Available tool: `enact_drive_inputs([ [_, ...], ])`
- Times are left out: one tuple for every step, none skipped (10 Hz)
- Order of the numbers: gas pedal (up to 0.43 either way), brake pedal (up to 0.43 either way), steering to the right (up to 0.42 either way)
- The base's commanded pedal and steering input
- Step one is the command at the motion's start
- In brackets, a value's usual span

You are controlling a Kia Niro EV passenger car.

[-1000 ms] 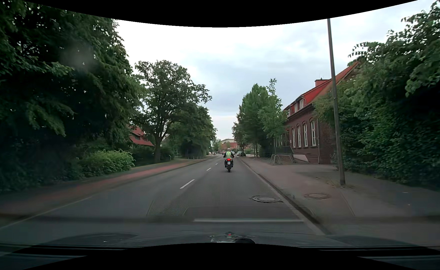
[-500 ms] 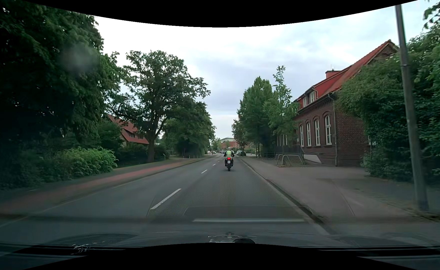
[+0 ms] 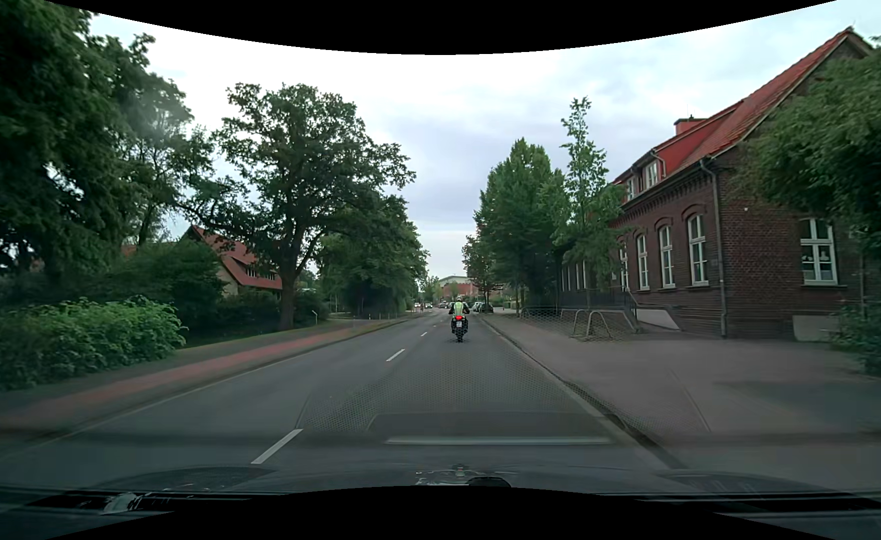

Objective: Follow the waypoints while adhering to traffic rules and regulations

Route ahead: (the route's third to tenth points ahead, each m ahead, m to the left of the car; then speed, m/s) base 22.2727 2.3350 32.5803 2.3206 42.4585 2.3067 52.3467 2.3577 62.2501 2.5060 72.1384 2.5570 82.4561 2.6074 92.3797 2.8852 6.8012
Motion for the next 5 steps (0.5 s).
enact_drive_inputs([
  [0.138, 0.0, 0.002],
  [0.138, 0.0, 0.004],
  [0.138, 0.0, 0.004],
  [0.138, 0.0, 0.004],
  [0.138, 0.0, 0.004],
])
